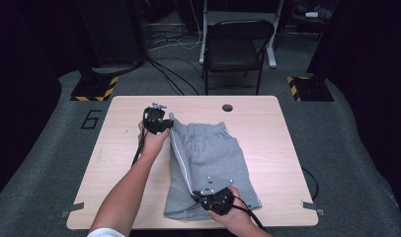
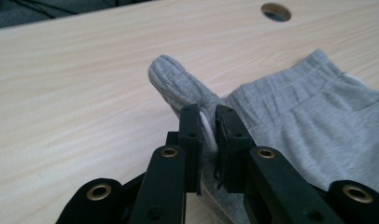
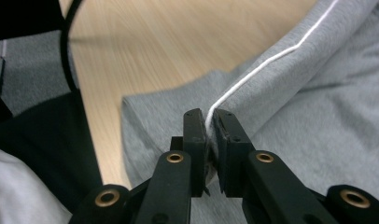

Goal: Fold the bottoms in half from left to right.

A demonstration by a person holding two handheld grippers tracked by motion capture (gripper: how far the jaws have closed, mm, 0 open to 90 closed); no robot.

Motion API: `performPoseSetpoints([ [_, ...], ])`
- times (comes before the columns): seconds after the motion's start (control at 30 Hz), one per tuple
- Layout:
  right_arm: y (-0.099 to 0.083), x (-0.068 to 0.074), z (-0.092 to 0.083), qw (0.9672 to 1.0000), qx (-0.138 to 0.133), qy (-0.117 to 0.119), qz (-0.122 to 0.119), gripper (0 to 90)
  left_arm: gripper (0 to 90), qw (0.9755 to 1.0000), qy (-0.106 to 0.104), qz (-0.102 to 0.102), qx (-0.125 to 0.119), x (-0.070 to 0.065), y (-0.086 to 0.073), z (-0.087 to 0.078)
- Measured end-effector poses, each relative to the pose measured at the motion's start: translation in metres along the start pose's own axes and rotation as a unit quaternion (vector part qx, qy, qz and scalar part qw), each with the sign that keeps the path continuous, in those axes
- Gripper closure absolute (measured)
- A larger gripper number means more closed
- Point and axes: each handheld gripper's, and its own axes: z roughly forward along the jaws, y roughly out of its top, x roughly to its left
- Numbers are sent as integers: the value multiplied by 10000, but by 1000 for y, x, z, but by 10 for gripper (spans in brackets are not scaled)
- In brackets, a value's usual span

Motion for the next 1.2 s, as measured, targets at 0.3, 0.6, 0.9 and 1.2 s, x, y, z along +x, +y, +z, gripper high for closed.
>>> performPoseSetpoints([
  [0.3,12,4,-21,9995,-294,11,-104,839,819,9995,-51,320,-19,-18,23,-6],
  [0.6,12,2,-36,9988,-484,-33,-113,839,819,9993,-109,345,-54,-27,31,-6],
  [0.9,8,-2,-44,9988,-438,-142,-162,839,819,9990,-150,408,-129,-40,41,-3],
  [1.2,0,-2,-51,9987,-467,-198,-34,839,819,9981,-255,534,-147,-54,46,2],
])
